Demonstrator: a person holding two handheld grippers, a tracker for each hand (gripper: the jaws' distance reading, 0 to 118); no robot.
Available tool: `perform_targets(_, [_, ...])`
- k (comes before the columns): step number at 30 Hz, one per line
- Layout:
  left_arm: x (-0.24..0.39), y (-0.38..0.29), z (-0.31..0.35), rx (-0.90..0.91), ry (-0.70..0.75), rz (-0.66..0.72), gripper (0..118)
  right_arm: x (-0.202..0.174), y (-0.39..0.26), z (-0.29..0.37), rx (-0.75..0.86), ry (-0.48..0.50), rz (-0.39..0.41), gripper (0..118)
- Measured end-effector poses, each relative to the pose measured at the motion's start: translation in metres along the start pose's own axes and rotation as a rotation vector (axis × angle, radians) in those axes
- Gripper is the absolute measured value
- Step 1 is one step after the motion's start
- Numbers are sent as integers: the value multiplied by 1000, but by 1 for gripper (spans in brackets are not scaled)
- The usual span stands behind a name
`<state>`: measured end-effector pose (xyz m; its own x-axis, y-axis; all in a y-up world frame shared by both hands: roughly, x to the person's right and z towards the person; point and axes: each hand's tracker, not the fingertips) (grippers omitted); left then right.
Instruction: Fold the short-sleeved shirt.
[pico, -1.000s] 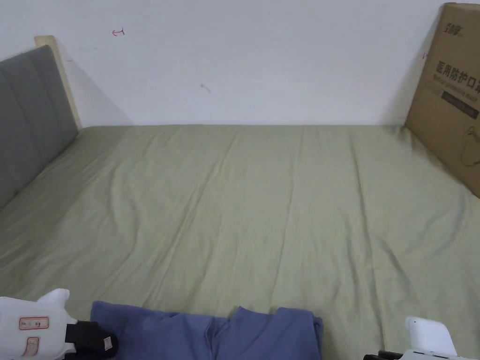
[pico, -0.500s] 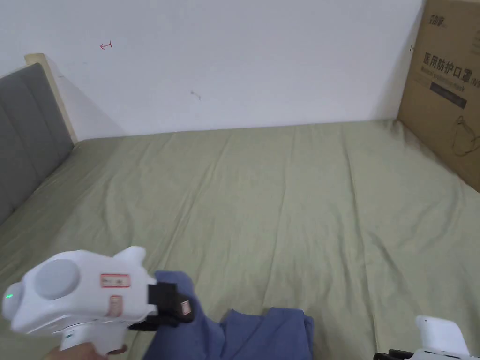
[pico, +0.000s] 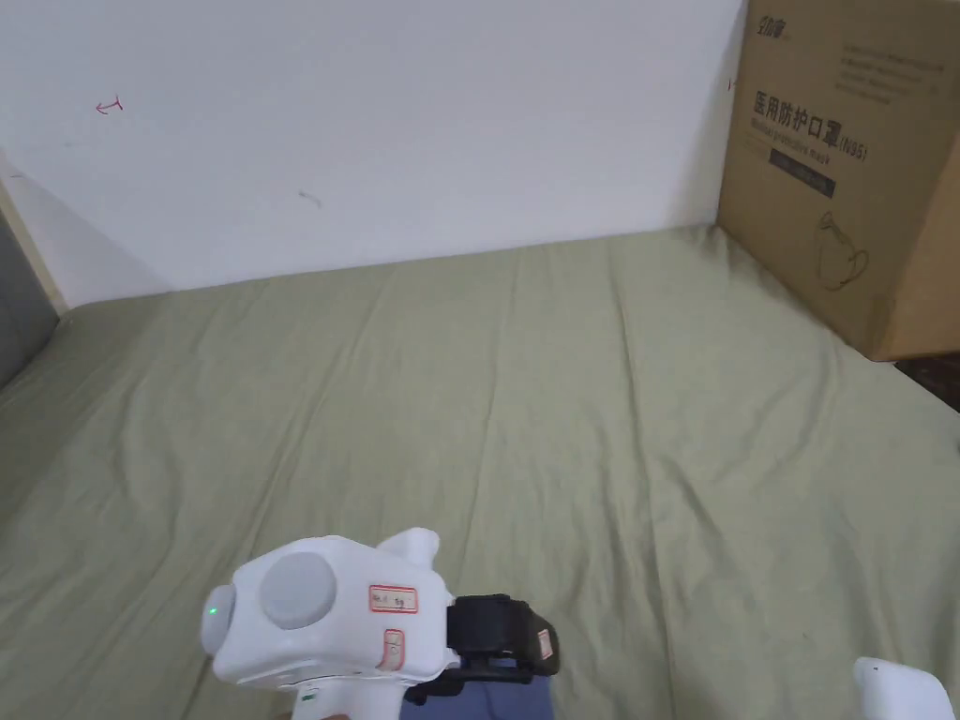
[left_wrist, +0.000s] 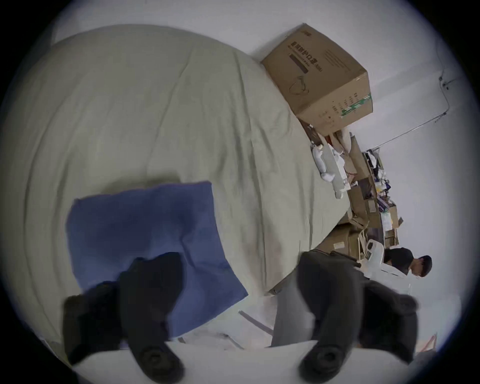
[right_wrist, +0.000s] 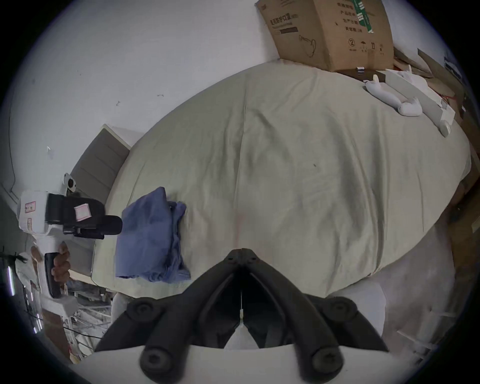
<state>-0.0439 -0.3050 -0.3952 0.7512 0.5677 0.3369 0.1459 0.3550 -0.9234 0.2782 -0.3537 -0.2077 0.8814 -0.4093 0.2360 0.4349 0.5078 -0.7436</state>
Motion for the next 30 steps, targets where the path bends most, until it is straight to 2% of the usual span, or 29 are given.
perform_targets(2, [-9,-2,13,58,33,-46,15,0,0,0,8,25,2,0])
perform_targets(3, [-12,-5,18,88,60,-38,3,-1,0,0,11,30,2,0])
perform_targets(8, [-38,-15,-1,84,239,-48,2,-10,1,-7,10,35,34,0])
perform_targets(11, [-40,-21,-33,41,149,37,2,-15,1,-12,-4,32,60,0])
perform_targets(13, [-25,-29,-57,1,149,-38,2,-15,1,-13,-11,41,56,0])
perform_targets(15, [-8,-38,-85,-63,242,-134,1,-15,0,-14,-12,44,49,0])
perform_targets(16, [-3,-43,-96,-80,268,-134,1,-14,-1,-14,-14,44,46,0])
perform_targets(21, [18,-54,-110,-75,140,-132,0,-7,-4,-13,-22,33,41,0])
perform_targets(27, [30,-62,-128,-90,178,-182,0,-5,-6,-7,-15,24,24,0])
perform_targets(28, [33,-64,-128,-86,155,-179,0,-6,-6,-5,-12,24,27,0])
perform_targets(30, [36,-70,-128,-122,-1,-150,0,-9,-6,-1,-7,16,33,0])
